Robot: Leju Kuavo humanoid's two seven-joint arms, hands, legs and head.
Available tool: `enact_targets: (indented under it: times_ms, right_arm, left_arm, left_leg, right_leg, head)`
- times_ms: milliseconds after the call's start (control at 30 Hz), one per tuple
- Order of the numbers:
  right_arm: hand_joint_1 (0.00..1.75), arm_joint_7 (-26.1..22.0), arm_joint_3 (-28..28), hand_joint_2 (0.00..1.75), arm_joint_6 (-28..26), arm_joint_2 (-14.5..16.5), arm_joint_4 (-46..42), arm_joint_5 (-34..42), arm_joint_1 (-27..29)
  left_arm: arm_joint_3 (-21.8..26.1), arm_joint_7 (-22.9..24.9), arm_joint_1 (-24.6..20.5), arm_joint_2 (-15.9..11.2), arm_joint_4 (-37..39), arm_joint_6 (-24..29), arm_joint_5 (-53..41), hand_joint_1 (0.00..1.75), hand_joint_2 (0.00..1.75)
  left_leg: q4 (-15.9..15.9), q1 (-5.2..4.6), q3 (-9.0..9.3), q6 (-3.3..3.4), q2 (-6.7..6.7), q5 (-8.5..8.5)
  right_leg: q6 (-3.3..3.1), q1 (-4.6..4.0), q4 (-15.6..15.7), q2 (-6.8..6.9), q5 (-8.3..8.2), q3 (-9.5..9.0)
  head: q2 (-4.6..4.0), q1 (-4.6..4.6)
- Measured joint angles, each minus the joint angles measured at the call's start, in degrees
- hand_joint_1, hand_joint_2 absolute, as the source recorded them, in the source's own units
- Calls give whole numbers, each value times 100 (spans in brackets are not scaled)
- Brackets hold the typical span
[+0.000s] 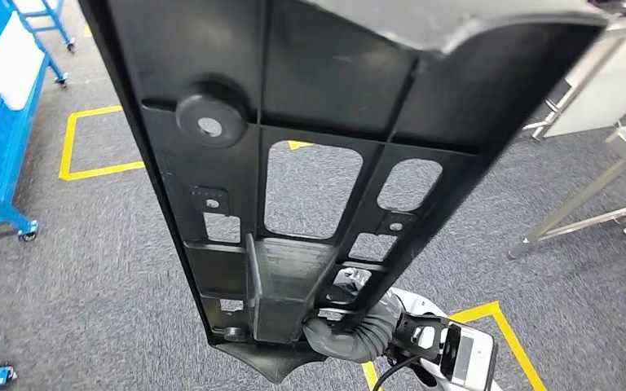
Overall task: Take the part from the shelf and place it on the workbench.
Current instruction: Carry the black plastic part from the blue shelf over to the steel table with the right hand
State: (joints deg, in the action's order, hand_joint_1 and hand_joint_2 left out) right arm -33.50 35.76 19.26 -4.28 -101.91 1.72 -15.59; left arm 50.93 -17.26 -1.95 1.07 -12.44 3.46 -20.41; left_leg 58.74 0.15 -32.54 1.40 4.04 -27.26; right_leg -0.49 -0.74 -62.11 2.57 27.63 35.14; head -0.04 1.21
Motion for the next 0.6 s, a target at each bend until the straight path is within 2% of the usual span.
enact_targets:
  times_ms: [33, 67, 133, 167, 233, 267, 300, 333, 367, 400, 433, 500, 533, 567, 600]
  right_arm:
    - [169, -7, 0, 175, -2, 0, -14, -2, 3]
    - [169, -14, -1, 175, -1, -1, -25, -3, 8]
    - [169, -24, -1, 175, 17, -3, -45, -7, 29]
    - [169, -28, -2, 175, 27, -4, -59, -9, 43]
    - [169, -49, -2, 175, 46, -2, -90, -13, 53]
    - [169, -66, -2, 175, 61, -4, -99, -13, 59]
    - [169, -81, -2, 175, 85, -7, -104, -13, 67]
    - [169, -93, -2, 175, 116, -14, -107, -9, 77]
    - [169, -99, -3, 175, 143, -20, -108, -5, 84]
    - [169, -102, -6, 175, 160, -24, -108, 1, 84]
    - [169, -104, -11, 175, 166, -27, -108, 8, 81]
    - [169, -116, -26, 175, 151, -36, -108, 19, 76]
    - [169, -128, -32, 175, 135, -41, -108, 21, 77]
    - [169, -143, -38, 175, 115, -48, -108, 22, 81]
    - [169, -161, -42, 175, 89, -56, -108, 23, 91]
  left_arm:
    - [0, 9, -2, 5, 0, -7, -10, 0, 0]
    - [0, 12, -8, 10, -1, -18, -12, 0, 0]
    - [0, -3, -25, 11, -3, -53, -13, 0, 0]
    - [1, -16, -33, 8, -9, -74, -11, 0, 0]
    - [4, -38, -38, 2, -20, -107, -8, 0, 0]
    - [12, -36, -36, -4, -24, -114, -3, 0, 0]
    - [26, -21, -29, -13, -24, -111, 1, 0, 0]
    - [45, 3, -22, -26, -24, -98, 5, 0, 0]
    - [66, 32, -17, -45, -24, -79, 10, 0, 0]
    - [86, 57, -13, -69, -25, -60, 10, 0, 0]
    - [104, 77, -13, -96, -26, -41, 7, 0, 0]
    - [134, 117, -11, -157, -30, 6, -1, 0, 0]
    - [150, 144, -9, -190, -34, 32, -3, 0, 0]
    - [167, 178, -5, -224, -38, 64, -3, 0, 0]
    - [183, 222, -2, -256, -43, 103, -3, 0, 0]
  left_leg:
    - [-3, -8, 11, -18, 51, -9]
    - [-10, -12, 21, -41, 106, -14]
    - [-41, -21, 52, -91, 218, -25]
    - [-29, -20, 69, -120, 187, -48]
    - [281, -11, -38, -173, -63, -259]
    - [606, 7, -177, -196, -223, -429]
    - [983, 21, -356, -217, -314, -606]
    - [1292, 36, -513, -241, -348, -711]
    - [1447, 53, -602, -265, -360, -716]
    - [1378, 73, -587, -287, -365, -603]
    - [1106, 97, -471, -310, -389, -405]
    - [392, 148, -153, -343, -571, -83]
    - [173, 162, -54, -328, -652, -21]
    - [83, 160, -17, -300, -702, -25]
    - [81, 141, -17, -255, -683, -38]
  right_leg:
    - [-48, -43, 236, 85, -56, -115]
    - [-79, -73, 329, 124, -49, -150]
    - [-120, -63, 394, -1, -84, -163]
    - [-132, -40, 456, -62, -117, -198]
    - [-158, 20, 571, -178, -186, -270]
    - [-164, 26, 585, -233, -197, -282]
    - [-174, 34, 580, -298, -199, -280]
    - [-176, 38, 567, -369, -198, -274]
    - [-170, 44, 549, -444, -192, -268]
    - [-156, 57, 521, -522, -182, -262]
    - [-132, 73, 483, -597, -163, -256]
    - [-62, 96, 369, -727, -103, -219]
    - [-25, 99, 319, -784, -81, -186]
    - [9, 100, 285, -831, -71, -150]
    - [40, 102, 273, -877, -76, -120]
  head:
    - [0, 0]
    - [0, -1]
    - [0, 0]
    - [0, 1]
    - [0, 5]
    - [0, 5]
    - [0, 7]
    - [0, 8]
    - [0, 7]
    - [0, 8]
    - [0, 8]
    - [0, 8]
    - [0, 4]
    - [0, 3]
    - [0, 1]
